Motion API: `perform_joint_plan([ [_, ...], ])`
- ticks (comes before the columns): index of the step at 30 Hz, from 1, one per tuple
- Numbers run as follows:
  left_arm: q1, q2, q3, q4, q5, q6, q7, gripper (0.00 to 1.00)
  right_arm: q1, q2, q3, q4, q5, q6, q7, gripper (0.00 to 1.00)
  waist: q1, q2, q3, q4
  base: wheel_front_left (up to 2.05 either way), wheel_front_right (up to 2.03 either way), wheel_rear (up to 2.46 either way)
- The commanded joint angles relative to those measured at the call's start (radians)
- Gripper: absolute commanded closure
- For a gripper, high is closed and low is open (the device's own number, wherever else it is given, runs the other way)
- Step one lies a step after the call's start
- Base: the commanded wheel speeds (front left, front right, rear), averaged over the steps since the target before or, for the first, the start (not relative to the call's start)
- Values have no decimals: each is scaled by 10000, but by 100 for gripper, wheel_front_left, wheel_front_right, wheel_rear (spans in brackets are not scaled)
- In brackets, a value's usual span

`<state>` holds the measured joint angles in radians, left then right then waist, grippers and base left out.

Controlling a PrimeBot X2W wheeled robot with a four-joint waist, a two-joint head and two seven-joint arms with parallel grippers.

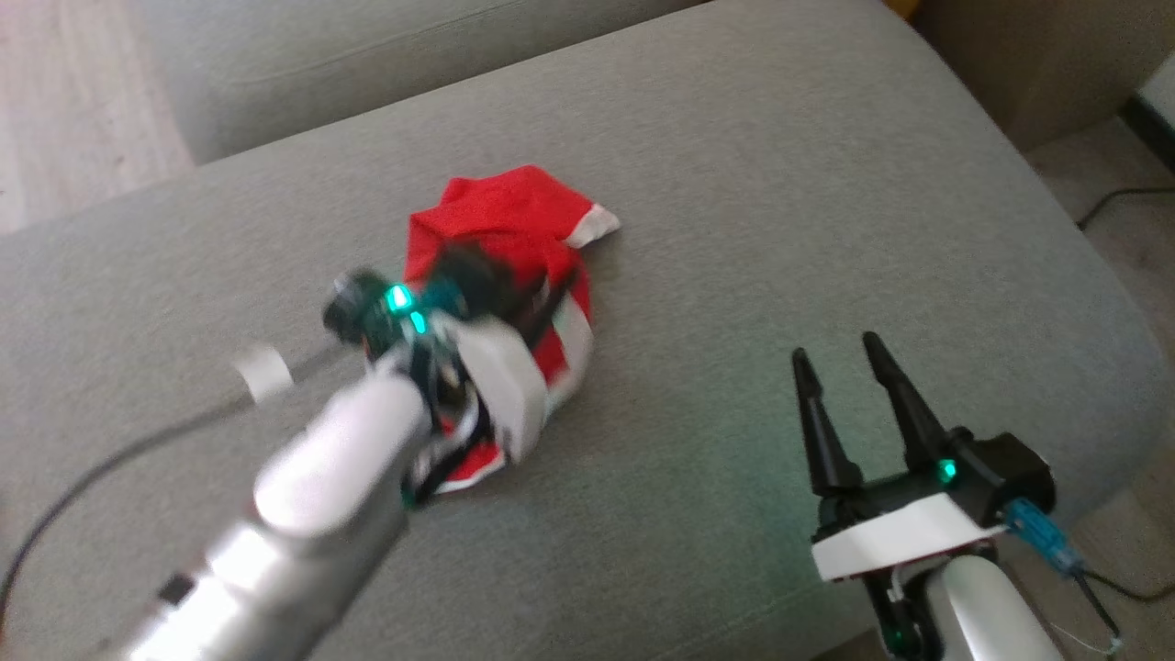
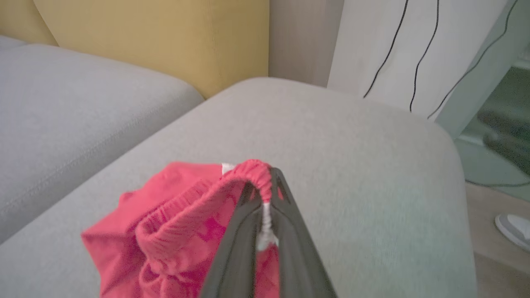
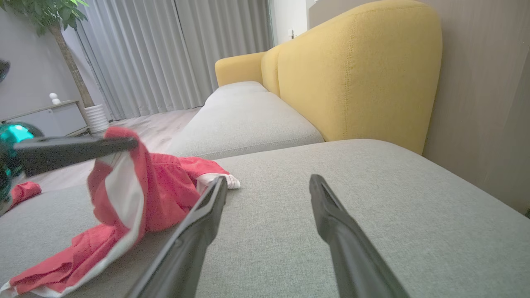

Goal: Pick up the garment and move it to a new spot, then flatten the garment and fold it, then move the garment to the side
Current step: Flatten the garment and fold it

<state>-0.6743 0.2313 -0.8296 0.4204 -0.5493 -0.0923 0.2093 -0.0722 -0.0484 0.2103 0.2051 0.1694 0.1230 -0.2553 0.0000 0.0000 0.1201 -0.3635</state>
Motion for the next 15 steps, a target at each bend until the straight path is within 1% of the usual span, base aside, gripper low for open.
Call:
perform_joint_plan([
  [1, -806, 109, 642, -106, -148, 29, -87, 100, -400, -18, 360, -287, 108, 77, -65, 0, 0, 0, -108, -293, 0, 0, 0],
  [4, -1226, -82, 1485, 292, -965, 56, -289, 100, -494, -18, 628, -281, 278, 77, -65, 0, 0, 0, -203, -780, 0, 0, 0],
  [8, -2181, 187, 2189, 891, -1168, 182, -510, 100, -682, -18, 885, -441, 635, 77, -65, 0, 0, 0, -48, -1434, 0, 0, 0],
  [11, -2865, 431, 2368, 1150, -1123, 97, -573, 100, -717, -18, 937, -596, 972, 77, -65, 0, 0, 0, 97, -1781, 0, 0, 0],
  [15, -3466, 385, 2503, 1259, -1340, -97, -753, 100, -542, -18, 780, -659, 1151, 77, -65, 0, 0, 0, 187, -1837, 0, 0, 0],
])
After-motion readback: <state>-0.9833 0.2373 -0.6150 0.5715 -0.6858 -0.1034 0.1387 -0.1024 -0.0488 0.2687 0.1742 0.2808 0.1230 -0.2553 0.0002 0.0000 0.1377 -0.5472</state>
